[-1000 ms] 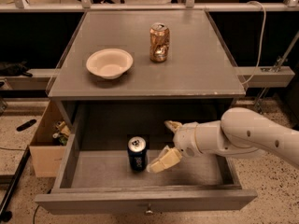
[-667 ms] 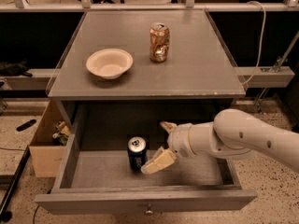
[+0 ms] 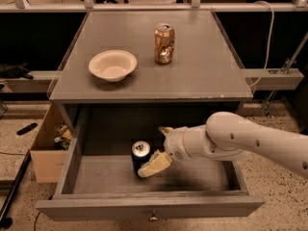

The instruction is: Pick pepsi can from top drawer and place on counter

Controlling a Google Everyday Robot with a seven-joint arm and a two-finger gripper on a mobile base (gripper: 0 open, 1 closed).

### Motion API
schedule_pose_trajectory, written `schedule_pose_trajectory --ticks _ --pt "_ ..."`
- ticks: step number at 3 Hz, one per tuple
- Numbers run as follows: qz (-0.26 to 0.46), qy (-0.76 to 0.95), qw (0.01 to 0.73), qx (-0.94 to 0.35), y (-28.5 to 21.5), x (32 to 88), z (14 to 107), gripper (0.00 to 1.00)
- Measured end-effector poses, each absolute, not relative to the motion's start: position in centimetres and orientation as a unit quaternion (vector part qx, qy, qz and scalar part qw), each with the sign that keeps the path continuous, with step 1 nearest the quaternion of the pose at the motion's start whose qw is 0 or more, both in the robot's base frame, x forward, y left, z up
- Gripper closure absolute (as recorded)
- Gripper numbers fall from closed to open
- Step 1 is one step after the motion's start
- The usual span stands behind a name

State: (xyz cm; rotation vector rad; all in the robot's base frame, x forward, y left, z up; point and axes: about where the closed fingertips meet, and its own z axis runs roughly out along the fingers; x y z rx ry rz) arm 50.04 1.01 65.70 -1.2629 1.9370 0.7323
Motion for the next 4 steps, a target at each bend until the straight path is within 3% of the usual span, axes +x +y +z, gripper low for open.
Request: schedule_pose_trajectory --ticks 3,4 --pt "0.276 0.777 0.332 -0.458 1.9 50.3 63.8 0.0" --pt "0.276 0.777 0.332 -0.458 1.9 50.3 63.8 0.11"
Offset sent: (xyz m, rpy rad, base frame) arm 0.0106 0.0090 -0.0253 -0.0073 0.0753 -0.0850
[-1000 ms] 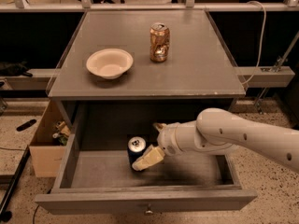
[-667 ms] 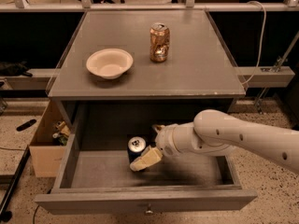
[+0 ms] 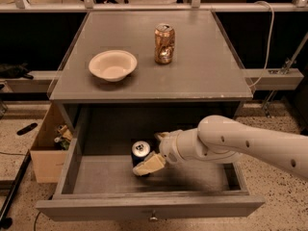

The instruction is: Pick pepsi can from top drawer and place on counter

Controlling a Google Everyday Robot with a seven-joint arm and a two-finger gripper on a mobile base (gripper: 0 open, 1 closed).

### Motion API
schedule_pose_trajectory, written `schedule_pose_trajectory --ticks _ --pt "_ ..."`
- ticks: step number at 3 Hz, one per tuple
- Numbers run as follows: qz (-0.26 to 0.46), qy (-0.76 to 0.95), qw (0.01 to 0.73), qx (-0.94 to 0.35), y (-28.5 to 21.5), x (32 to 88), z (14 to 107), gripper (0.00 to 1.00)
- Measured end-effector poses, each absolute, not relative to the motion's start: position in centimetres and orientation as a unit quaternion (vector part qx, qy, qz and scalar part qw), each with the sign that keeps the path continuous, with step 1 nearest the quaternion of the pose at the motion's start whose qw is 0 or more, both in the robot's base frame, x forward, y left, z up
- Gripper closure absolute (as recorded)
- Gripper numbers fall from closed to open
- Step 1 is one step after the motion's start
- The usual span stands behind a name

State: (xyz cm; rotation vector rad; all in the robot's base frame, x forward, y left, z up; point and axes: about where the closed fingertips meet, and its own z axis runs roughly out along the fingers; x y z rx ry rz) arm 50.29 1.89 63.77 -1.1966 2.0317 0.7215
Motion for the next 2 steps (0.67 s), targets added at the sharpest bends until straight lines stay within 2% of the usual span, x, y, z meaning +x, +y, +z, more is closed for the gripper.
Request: schedule_pose_trajectory --ticks 1,2 --pt "0.276 0.777 0.331 -0.458 1.9 50.29 63.77 0.28" --pt "0.276 0.777 0.331 -0.458 1.9 50.29 63.77 0.52"
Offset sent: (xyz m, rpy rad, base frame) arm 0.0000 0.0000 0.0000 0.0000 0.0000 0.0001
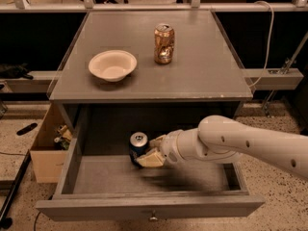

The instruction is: Pick pepsi can from top drawer and place on counter

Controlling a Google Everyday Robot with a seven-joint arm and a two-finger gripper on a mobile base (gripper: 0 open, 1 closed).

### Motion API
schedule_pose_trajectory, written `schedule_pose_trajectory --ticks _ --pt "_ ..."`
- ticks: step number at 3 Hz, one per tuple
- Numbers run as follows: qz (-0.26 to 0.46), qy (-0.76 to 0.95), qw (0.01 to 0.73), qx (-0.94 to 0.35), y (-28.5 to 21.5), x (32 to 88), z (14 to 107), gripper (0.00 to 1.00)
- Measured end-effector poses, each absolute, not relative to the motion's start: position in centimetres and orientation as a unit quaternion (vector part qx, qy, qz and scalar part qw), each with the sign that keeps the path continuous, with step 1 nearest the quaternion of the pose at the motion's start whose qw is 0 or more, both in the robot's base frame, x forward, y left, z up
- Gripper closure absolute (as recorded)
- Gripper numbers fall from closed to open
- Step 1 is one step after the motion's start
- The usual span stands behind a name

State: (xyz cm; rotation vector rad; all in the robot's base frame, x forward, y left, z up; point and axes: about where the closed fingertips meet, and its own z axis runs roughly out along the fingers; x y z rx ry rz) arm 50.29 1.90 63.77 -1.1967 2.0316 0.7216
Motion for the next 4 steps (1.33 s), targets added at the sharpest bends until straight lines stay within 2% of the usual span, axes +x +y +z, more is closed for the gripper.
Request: schedule_pose_trajectory --ticks 2,3,4 --pt "0.276 0.777 0.331 -0.458 1.9 50.28 63.77 0.97" --pt "0.276 0.777 0.331 -0.458 1.91 50.28 63.77 0.23" --pt "0.276 0.777 0.331 -0.458 1.91 50.28 63.77 0.42"
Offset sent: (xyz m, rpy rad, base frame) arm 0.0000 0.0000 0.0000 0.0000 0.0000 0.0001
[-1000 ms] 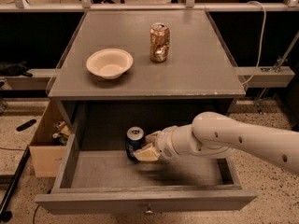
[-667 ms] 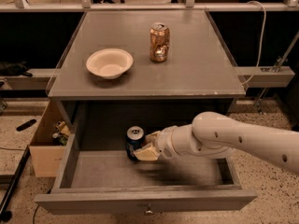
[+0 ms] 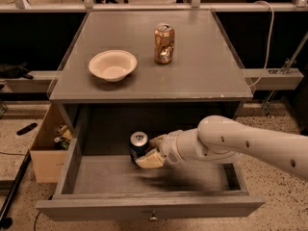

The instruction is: Pick pepsi can from top drawer and place on counter

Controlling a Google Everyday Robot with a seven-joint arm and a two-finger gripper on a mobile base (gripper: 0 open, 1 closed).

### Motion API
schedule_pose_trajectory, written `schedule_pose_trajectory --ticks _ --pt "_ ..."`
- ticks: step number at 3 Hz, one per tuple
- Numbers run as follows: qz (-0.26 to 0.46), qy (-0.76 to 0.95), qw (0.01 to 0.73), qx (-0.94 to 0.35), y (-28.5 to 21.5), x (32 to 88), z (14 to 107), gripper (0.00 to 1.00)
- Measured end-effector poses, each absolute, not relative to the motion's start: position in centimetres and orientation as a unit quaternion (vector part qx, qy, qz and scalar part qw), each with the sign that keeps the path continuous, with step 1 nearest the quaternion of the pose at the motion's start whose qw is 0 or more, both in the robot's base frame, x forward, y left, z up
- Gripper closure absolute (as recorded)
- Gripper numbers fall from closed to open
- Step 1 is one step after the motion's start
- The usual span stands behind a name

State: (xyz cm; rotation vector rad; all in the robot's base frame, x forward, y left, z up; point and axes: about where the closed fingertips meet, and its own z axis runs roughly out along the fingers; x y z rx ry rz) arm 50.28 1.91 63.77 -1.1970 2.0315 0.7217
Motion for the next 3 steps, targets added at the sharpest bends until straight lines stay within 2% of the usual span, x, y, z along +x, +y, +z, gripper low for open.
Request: schedule_pose_trajectory --ticks 2,3 --pt "0.276 0.777 0.331 -0.458 1.91 50.28 63.77 0.88" --pt "0.276 0.777 0.331 -0.458 1.94 50.27 63.78 1.0"
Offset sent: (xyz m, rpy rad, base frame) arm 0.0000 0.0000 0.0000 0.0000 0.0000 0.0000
